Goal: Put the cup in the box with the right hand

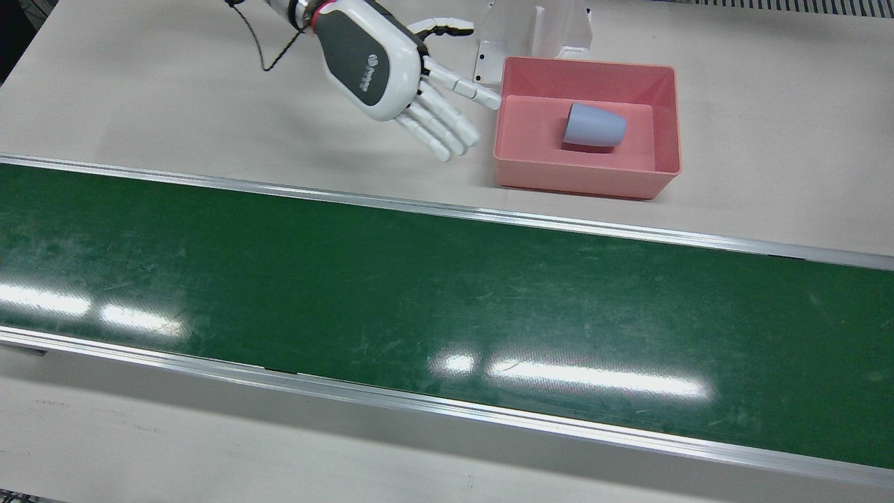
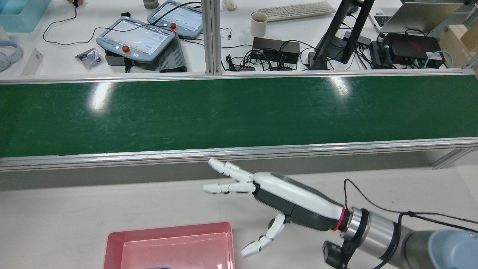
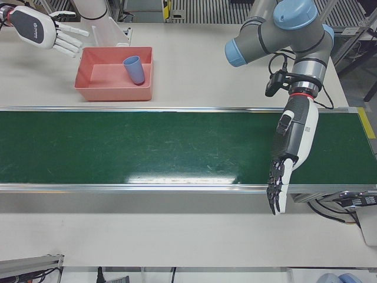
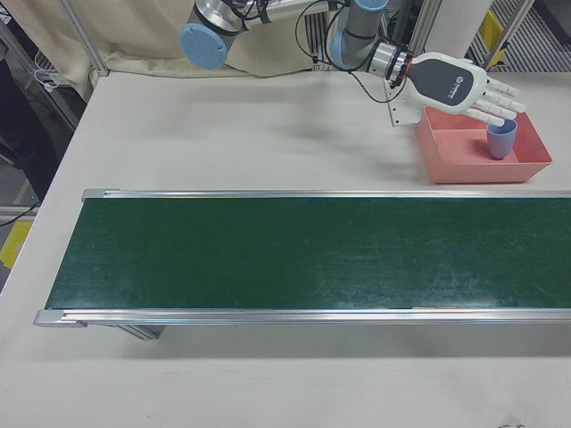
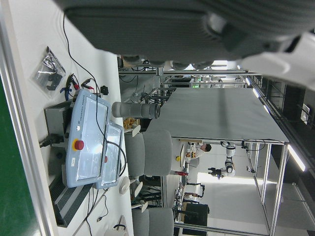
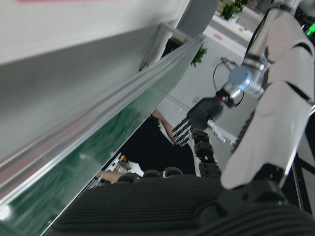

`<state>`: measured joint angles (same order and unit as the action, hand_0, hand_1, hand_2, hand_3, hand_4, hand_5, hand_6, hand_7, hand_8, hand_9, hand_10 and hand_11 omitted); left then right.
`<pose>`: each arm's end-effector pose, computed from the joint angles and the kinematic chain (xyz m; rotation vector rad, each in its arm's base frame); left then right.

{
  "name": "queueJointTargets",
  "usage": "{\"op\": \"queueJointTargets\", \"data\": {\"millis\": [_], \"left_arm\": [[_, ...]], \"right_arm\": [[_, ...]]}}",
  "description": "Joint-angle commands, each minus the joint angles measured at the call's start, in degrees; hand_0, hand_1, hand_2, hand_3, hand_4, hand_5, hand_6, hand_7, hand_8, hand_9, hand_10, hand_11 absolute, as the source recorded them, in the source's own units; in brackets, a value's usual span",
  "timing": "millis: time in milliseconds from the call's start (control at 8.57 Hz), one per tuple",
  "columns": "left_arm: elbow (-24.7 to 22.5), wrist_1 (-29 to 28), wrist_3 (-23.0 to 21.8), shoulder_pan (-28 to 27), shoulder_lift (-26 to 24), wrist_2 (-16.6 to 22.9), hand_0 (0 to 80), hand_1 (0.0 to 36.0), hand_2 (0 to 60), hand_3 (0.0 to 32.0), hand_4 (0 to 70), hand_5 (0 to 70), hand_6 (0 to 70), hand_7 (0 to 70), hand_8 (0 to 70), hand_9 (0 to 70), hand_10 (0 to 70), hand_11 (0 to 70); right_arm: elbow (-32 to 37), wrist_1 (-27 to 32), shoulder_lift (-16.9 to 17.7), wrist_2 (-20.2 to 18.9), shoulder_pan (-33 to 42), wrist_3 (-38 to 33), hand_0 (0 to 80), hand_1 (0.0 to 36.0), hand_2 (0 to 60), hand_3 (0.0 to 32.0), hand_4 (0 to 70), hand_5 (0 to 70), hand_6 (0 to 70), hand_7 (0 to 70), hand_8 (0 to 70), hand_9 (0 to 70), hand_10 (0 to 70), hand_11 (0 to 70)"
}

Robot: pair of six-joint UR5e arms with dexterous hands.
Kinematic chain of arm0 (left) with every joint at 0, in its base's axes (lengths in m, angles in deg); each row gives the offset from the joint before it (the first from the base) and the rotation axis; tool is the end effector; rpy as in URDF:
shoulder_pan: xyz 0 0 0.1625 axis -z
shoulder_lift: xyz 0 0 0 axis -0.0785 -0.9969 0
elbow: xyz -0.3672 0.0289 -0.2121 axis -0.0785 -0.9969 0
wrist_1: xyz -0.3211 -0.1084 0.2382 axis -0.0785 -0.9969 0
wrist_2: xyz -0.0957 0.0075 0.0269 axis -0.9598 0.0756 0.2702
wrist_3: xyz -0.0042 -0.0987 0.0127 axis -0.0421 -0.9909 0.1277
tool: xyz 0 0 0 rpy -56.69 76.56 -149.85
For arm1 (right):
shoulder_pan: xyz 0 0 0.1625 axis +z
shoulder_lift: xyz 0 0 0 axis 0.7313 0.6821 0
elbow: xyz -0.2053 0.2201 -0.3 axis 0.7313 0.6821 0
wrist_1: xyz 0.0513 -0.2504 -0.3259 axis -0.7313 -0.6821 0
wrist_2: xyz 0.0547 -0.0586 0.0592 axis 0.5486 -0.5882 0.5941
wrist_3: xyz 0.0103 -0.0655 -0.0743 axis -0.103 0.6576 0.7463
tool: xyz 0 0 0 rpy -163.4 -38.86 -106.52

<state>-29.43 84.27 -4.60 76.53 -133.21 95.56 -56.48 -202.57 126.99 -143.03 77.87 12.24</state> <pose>-0.0205 -0.5801 0.5344 -0.3919 2.0800 -1.9361 -0.2858 -0.3563 0.2994 0.0981 -2.2811 0.9128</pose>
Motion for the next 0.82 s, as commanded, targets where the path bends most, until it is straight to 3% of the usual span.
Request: {"op": "queueJointTargets", "data": {"millis": [0, 233, 467, 583, 700], "left_arm": [[0.0, -0.09, 0.0, 0.0, 0.0, 0.0, 0.0, 0.0, 0.0, 0.0, 0.0, 0.0, 0.0, 0.0, 0.0, 0.0, 0.0, 0.0], [0.0, -0.09, 0.0, 0.0, 0.0, 0.0, 0.0, 0.0, 0.0, 0.0, 0.0, 0.0, 0.0, 0.0, 0.0, 0.0, 0.0, 0.0], [0.0, -0.09, 0.0, 0.0, 0.0, 0.0, 0.0, 0.0, 0.0, 0.0, 0.0, 0.0, 0.0, 0.0, 0.0, 0.0, 0.0, 0.0], [0.0, -0.09, 0.0, 0.0, -0.09, 0.0, 0.0, 0.0, 0.0, 0.0, 0.0, 0.0, 0.0, 0.0, 0.0, 0.0, 0.0, 0.0], [0.0, -0.09, 0.0, 0.0, 0.0, 0.0, 0.0, 0.0, 0.0, 0.0, 0.0, 0.0, 0.0, 0.0, 0.0, 0.0, 0.0, 0.0]], "right_arm": [[13.37, 0.92, 1.41, -7.66, 28.55, -13.93, 45.9, 17.2, 18.4, 0.0, 0.0, 3.5, 0.3, 0.0, 0.0, 0.0, 0.0, 0.0], [29.9, 10.0, 1.41, -7.5, 35.11, -21.24, 45.2, 17.4, 20.9, 0.0, 0.0, 3.2, 0.0, 0.0, 0.0, 0.0, 0.0, 0.0], [44.77, 18.03, 0.98, -6.54, 34.61, -35.96, 43.8, 16.3, 19.0, 0.0, 0.0, 3.0, 0.0, 0.0, 0.0, 0.0, 0.0, 0.0], [48.66, 18.41, 1.15, -3.84, 33.74, -41.87, 44.1, 15.8, 16.3, 0.0, 0.0, 3.0, 0.0, 0.0, 0.0, 0.0, 0.0, 0.0], [48.88, 18.42, 1.15, -3.64, 34.16, -42.45, 44.6, 15.6, 14.8, 0.0, 0.0, 3.0, 0.0, 0.0, 0.0, 0.0, 0.0, 0.0]]}}
